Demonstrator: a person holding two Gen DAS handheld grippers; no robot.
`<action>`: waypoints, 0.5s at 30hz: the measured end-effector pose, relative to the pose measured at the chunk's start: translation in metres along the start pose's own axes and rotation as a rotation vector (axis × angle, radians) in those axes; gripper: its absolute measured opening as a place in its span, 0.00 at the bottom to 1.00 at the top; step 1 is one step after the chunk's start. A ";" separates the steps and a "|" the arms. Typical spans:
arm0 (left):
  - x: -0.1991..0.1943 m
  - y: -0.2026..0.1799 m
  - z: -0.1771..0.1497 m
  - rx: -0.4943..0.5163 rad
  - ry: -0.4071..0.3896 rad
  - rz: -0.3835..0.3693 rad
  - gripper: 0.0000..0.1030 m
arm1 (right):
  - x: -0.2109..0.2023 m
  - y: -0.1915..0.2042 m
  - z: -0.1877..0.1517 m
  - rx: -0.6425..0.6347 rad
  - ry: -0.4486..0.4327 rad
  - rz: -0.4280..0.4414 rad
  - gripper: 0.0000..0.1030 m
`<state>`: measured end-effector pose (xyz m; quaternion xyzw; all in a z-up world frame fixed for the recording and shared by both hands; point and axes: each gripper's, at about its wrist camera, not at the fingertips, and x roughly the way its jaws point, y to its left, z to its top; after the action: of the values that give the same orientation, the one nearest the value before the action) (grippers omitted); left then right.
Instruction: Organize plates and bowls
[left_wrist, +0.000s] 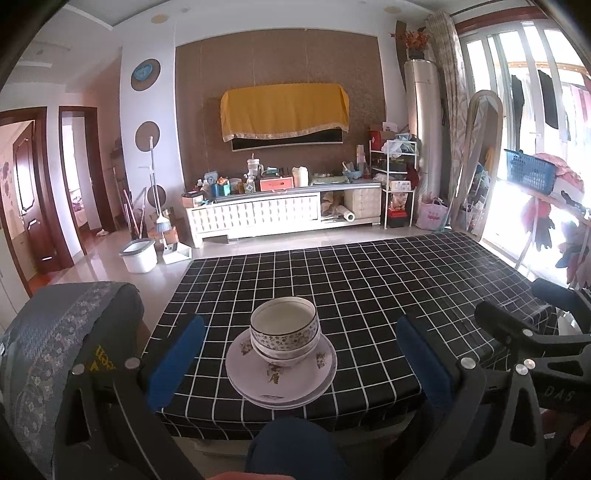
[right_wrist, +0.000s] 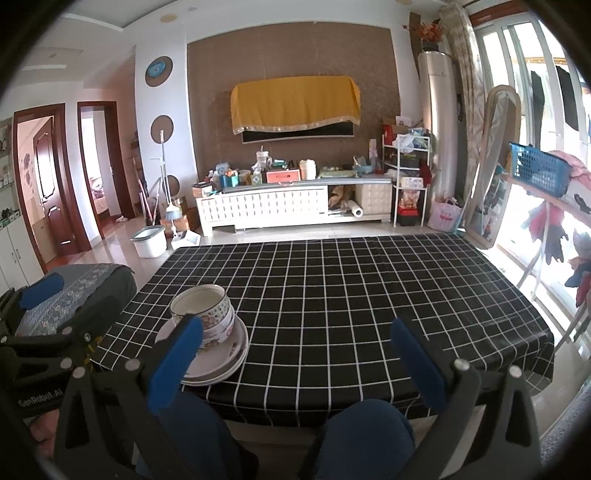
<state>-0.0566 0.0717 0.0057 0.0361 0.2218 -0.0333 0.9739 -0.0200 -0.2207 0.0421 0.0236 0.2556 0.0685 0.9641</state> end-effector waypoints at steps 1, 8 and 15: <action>0.000 0.000 0.000 0.001 0.000 0.000 1.00 | -0.001 0.001 0.000 -0.002 -0.001 0.000 1.00; 0.000 0.000 -0.002 -0.006 0.003 0.005 1.00 | -0.002 0.003 0.001 -0.004 -0.001 0.002 1.00; -0.001 -0.001 -0.003 -0.009 0.012 0.009 1.00 | 0.001 0.003 0.001 -0.006 0.007 0.005 1.00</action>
<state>-0.0585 0.0707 0.0031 0.0330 0.2276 -0.0278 0.9728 -0.0192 -0.2181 0.0430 0.0211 0.2588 0.0716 0.9630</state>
